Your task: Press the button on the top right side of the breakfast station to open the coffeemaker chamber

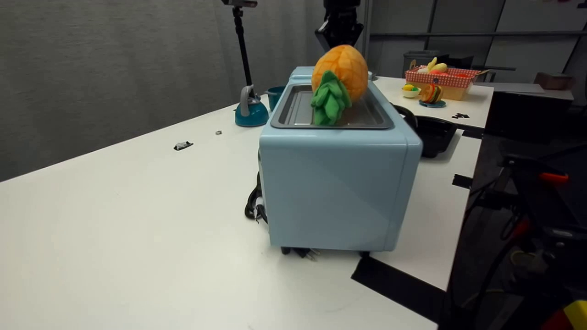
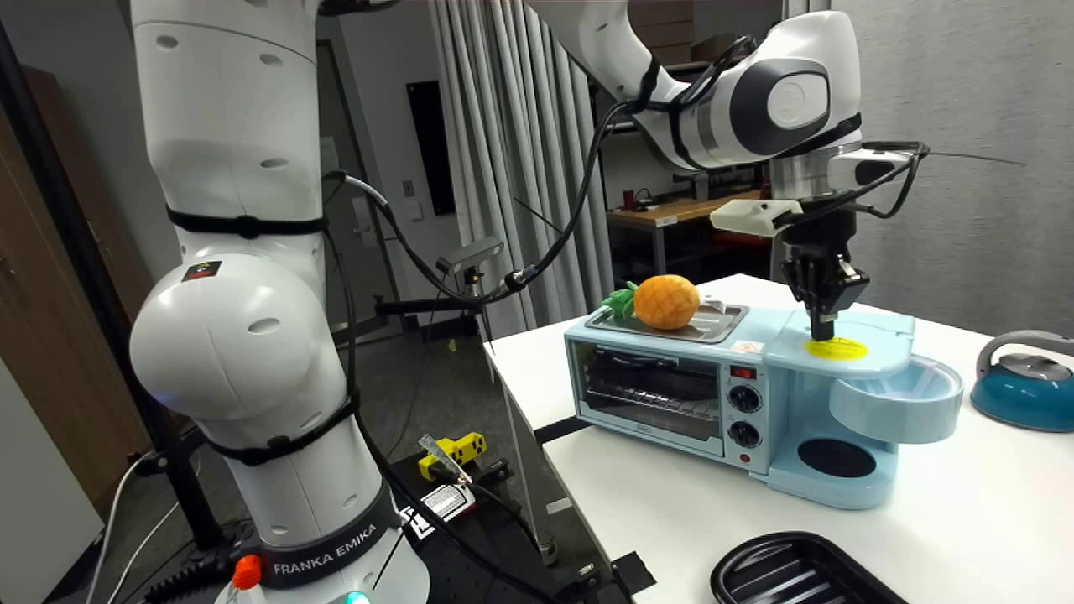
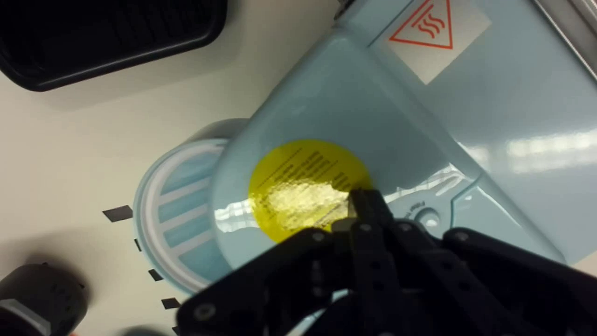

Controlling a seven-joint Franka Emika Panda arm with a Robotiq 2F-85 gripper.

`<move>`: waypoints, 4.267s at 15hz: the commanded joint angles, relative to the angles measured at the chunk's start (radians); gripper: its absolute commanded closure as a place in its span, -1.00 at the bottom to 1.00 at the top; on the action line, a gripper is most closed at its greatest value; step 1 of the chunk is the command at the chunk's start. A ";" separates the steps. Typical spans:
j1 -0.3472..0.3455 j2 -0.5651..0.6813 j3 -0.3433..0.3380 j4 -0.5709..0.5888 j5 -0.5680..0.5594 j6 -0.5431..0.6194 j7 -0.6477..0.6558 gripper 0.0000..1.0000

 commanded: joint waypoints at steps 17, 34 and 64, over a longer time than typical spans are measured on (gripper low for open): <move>-0.015 -0.361 0.022 -0.362 -0.184 0.176 0.028 1.00; -0.067 -0.467 0.071 -0.436 -0.203 0.197 0.036 -1.00; -0.063 -0.442 0.072 -0.407 -0.165 0.159 0.006 -1.00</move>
